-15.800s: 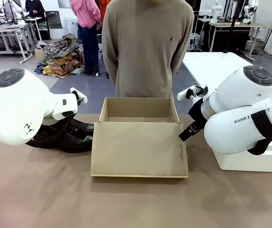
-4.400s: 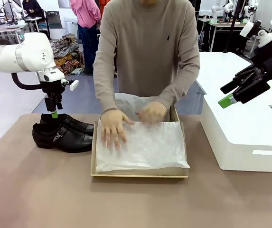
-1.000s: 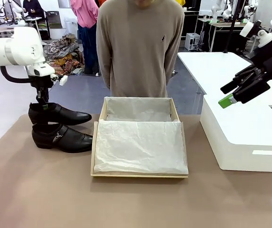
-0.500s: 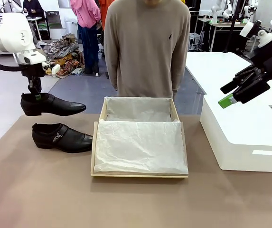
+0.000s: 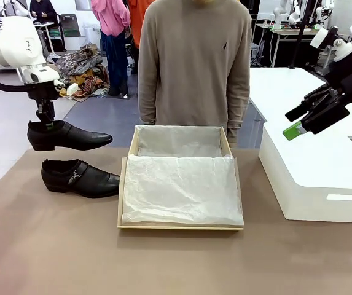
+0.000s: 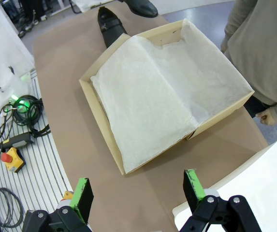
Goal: Pack the shoes into the box.
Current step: Place one shoe of the Shoes into the Shoes Box.
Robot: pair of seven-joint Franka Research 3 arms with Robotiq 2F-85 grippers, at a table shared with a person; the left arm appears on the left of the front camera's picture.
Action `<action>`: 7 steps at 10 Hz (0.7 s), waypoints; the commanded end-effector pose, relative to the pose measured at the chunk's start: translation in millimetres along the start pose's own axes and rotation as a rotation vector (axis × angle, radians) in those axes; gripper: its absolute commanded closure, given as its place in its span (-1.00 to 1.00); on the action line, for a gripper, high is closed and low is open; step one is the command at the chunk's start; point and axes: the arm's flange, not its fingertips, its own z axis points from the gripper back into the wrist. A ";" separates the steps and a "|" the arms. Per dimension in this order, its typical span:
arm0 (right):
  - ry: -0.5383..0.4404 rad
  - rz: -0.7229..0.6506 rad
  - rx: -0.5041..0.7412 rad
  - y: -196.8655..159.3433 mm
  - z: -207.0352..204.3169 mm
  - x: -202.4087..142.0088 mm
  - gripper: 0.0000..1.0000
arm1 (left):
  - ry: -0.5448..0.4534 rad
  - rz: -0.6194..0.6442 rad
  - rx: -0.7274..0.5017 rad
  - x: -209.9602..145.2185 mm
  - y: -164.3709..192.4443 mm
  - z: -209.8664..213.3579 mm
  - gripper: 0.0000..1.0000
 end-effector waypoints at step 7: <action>-0.024 0.008 0.016 -0.3 -0.6 2.0 -1.00 | 0.033 0.014 0.080 14.8 -9.2 38.4 1.00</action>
